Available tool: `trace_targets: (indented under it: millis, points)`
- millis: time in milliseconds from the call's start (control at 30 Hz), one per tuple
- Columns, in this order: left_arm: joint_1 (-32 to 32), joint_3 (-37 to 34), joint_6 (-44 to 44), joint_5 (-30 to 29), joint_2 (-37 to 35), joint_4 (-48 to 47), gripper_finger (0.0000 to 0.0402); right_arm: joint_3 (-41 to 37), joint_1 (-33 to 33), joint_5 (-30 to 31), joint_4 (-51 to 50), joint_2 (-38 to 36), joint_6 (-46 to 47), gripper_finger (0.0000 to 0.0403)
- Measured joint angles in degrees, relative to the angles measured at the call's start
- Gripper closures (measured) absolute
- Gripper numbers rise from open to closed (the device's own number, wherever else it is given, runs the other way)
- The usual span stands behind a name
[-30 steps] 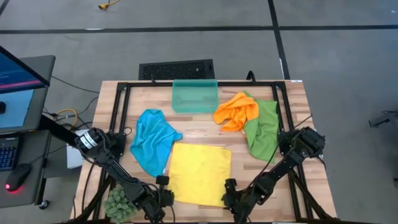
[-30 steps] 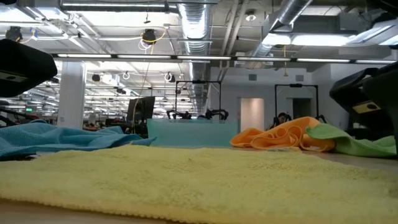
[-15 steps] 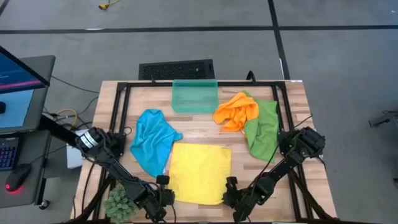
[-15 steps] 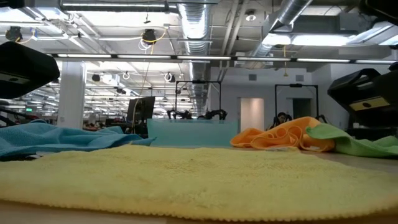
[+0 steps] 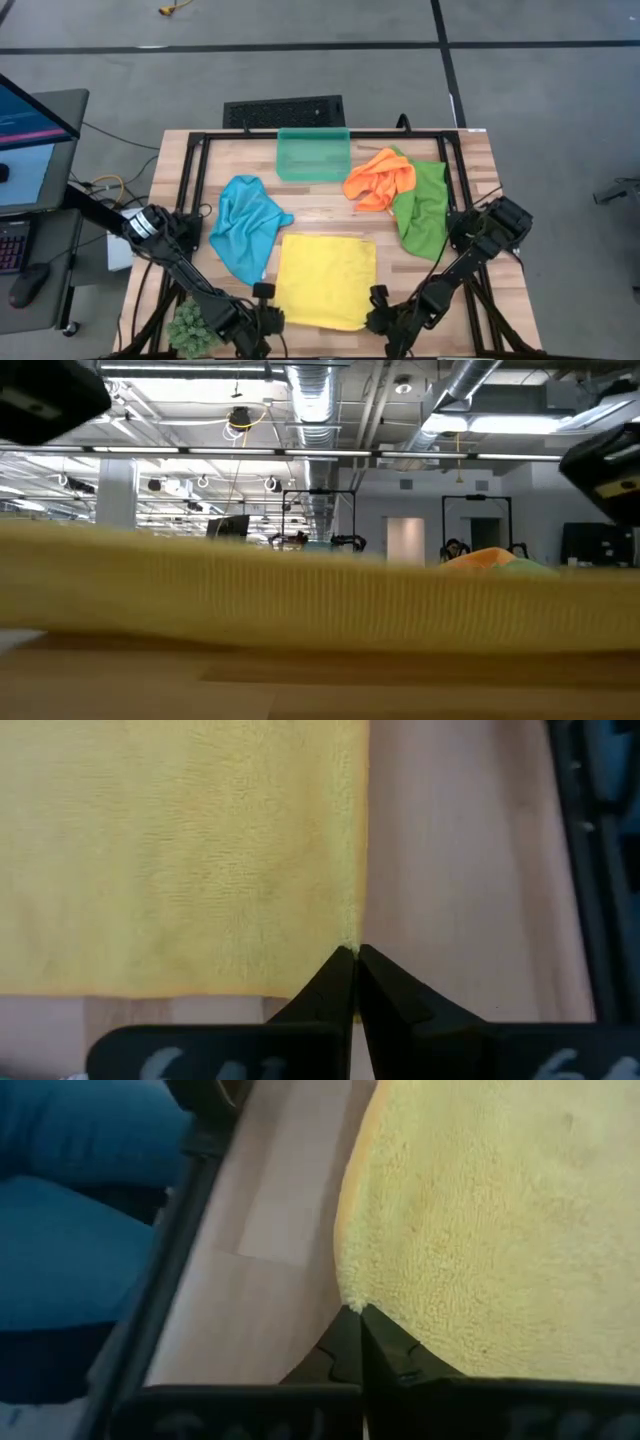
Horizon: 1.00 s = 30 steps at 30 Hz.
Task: Roll microfiber towels into tight, uniform cylinder then place into a basket
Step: Fold the yellow microfiber towel
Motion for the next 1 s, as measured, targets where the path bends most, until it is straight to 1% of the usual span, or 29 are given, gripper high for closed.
trace_targets:
  millis: [133, 300, 400, 500, 567, 700, 767, 867, 1000]
  points:
    - [-0.8, 3.1, -0.6, -1.5, 0.0, -2.8, 0.0397, 1.0, 0.8, 0.2, 0.0, -0.7, -0.1, 0.0398]
    - [-1.5, 7.1, -2.2, -3.1, 0.0, -6.8, 0.0397, 4.9, 1.9, 0.6, -0.6, -0.7, -3.0, 0.0396]
    - [-1.8, 9.3, -4.0, -3.7, 0.0, -7.9, 0.0397, 8.6, 2.2, 0.7, -5.3, -0.8, -3.6, 0.0397]
    - [-2.2, 11.8, -5.4, -4.3, 0.0, -11.4, 0.0397, 11.8, 2.5, 1.6, -10.6, -0.9, -3.4, 0.0399]
    - [-2.2, 13.5, -5.3, -6.5, 0.0, -13.2, 0.0397, 13.5, 2.6, 3.5, -14.3, -0.9, -3.3, 0.0398]
    - [-1.6, 16.5, -5.5, -10.4, 0.0, -21.2, 0.0397, 15.7, 2.5, 6.9, -21.0, -0.9, -3.0, 0.0397]
    - [-0.7, 16.6, -5.7, -12.7, 0.0, -23.7, 0.0397, 15.9, 1.9, 8.6, -24.0, -0.9, -1.6, 0.0398]
    - [1.4, 15.9, -6.4, -15.6, 0.0, -26.0, 0.0397, 15.9, 0.2, 9.0, -30.2, -0.9, 4.4, 0.0399]
    - [5.6, 13.0, -9.0, -16.6, 0.1, -27.6, 0.0397, 15.5, -2.2, 11.8, -37.8, -0.9, 13.5, 0.0396]
